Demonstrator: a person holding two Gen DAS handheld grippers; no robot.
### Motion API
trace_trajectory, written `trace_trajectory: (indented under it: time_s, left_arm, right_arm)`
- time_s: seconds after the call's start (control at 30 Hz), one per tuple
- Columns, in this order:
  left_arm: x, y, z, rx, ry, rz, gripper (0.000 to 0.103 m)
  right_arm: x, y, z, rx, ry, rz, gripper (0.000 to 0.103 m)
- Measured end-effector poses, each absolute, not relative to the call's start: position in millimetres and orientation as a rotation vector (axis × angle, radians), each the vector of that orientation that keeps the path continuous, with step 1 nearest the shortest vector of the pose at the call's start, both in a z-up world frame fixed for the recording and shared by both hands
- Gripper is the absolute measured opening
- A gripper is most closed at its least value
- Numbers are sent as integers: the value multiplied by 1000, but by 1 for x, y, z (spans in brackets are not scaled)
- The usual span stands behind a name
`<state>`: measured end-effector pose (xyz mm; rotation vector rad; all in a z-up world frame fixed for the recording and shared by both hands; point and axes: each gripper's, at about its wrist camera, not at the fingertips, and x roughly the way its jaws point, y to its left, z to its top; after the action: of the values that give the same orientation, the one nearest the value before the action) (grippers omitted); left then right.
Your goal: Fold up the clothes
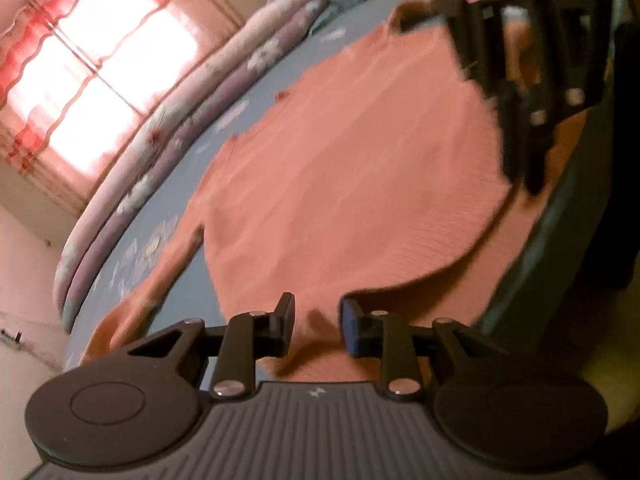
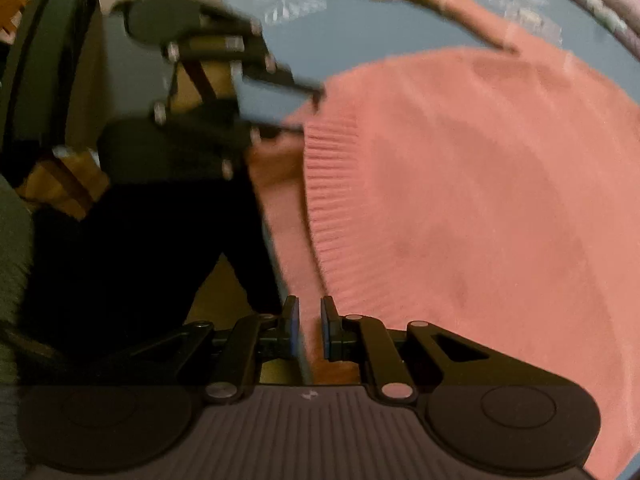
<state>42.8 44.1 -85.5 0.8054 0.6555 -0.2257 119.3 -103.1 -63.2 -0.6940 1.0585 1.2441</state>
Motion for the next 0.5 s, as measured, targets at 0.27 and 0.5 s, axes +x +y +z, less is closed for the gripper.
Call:
trace_trajectory:
  time_s: [0.27, 0.5]
  left_arm:
    - [38, 63, -85, 769, 638, -174, 29]
    - [54, 69, -75, 790, 501, 119, 35]
  right_arm:
    - [102, -121, -54, -533, 1029, 1165, 23]
    - [85, -143, -38, -385, 974, 1072, 32]
